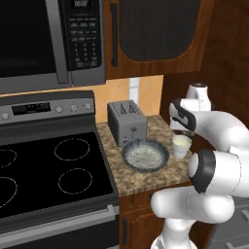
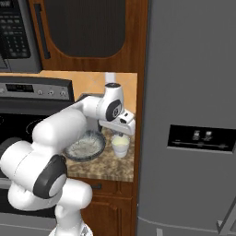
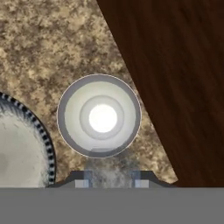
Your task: Grab a lemon wedge from the fridge and one ice cube from the ice bowl, and put them in the glass of lemonade.
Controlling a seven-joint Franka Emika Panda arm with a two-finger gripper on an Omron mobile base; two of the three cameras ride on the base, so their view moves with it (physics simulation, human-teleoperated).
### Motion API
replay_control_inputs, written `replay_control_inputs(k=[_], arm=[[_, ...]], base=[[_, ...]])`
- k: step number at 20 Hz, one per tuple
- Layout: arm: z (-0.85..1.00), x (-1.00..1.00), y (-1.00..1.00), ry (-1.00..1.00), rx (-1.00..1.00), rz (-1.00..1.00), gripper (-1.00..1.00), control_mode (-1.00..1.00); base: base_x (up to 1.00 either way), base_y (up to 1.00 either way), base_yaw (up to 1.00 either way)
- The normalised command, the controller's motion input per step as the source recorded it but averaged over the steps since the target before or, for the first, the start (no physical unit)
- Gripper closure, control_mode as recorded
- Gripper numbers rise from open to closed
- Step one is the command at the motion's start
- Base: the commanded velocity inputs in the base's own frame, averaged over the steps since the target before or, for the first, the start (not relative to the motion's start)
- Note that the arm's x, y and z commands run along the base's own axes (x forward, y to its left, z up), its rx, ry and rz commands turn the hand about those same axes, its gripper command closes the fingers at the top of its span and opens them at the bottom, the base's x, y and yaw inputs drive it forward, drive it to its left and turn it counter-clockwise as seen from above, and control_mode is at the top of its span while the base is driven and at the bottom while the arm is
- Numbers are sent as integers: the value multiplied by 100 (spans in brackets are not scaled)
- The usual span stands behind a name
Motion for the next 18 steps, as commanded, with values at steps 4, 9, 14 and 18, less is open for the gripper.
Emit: replay_control_inputs(k=[4,9,14,18], arm=[[-14,19,10,0,0,0,100,-100],[-10,15,0,0,0,0,100,-100],[-1,6,0,0,0,0,100,-100],[-4,0,-1,-2,0,0,100,-100]], base=[[0,0,0],[0,0,0],[0,0,0],[0,0,0]])
